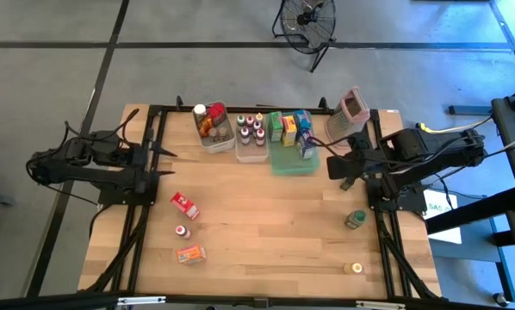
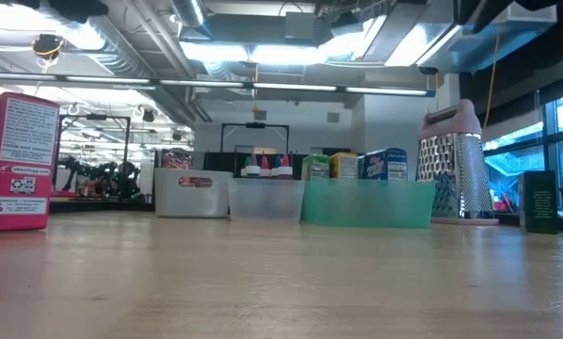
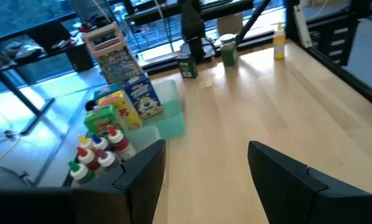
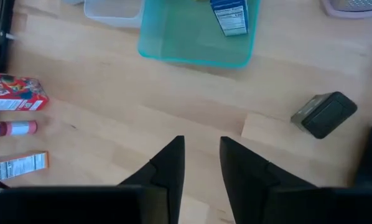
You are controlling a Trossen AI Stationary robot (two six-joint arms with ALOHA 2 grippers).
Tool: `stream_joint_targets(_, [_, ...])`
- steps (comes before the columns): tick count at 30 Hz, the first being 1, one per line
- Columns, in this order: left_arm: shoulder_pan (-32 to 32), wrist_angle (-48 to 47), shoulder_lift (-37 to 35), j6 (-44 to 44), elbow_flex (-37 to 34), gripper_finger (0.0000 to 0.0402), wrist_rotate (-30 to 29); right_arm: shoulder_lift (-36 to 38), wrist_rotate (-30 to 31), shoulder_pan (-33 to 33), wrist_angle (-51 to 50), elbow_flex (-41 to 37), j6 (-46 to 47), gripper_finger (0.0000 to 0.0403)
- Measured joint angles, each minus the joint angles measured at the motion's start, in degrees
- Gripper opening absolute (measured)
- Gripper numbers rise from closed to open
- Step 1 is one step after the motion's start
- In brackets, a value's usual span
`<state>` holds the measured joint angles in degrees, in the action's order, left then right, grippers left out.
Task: Pick & Place Kitchen Items
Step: Put the black seasoning can into the gray bin
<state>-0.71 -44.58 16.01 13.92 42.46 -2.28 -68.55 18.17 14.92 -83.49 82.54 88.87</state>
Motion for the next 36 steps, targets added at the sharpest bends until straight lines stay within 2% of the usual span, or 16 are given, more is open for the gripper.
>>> stream_joint_targets(6, [0.0,-0.8,0.0,-0.8,0.0,0.0224,-0.5,-0.2,3.0,0.0,-0.3,0.0,-1.0,0.013])
stream_joint_targets(12, [0.0,-1.0,0.0,-1.2,0.0,0.0224,-0.5,-0.2,3.0,0.0,-0.6,0.0,-1.1,0.0207])
stream_joint_targets(16, [0.0,-1.5,0.0,-1.4,0.0,0.0224,-0.5,-0.7,2.7,0.0,-6.1,-0.3,6.7,0.0261])
stream_joint_targets(19, [0.0,-2.1,0.0,-2.1,0.0,0.0224,-0.5,-0.8,-1.5,-0.2,-5.9,-3.9,12.6,0.0284])
stream_joint_targets(26, [0.0,-2.2,0.0,-2.7,0.0,0.0224,-0.4,-1.2,-8.3,-2.5,-6.4,-12.5,18.0,0.0295])
stream_joint_targets(30, [0.0,-2.3,0.0,-2.7,0.0,0.0224,-0.4,-1.2,-8.8,-2.7,-6.0,-13.9,18.3,0.0295])
stream_joint_targets(36, [0.0,-2.4,0.0,-2.7,0.0,0.0224,-0.4,-2.5,-8.1,-1.7,-1.8,-13.9,13.7,0.0295])
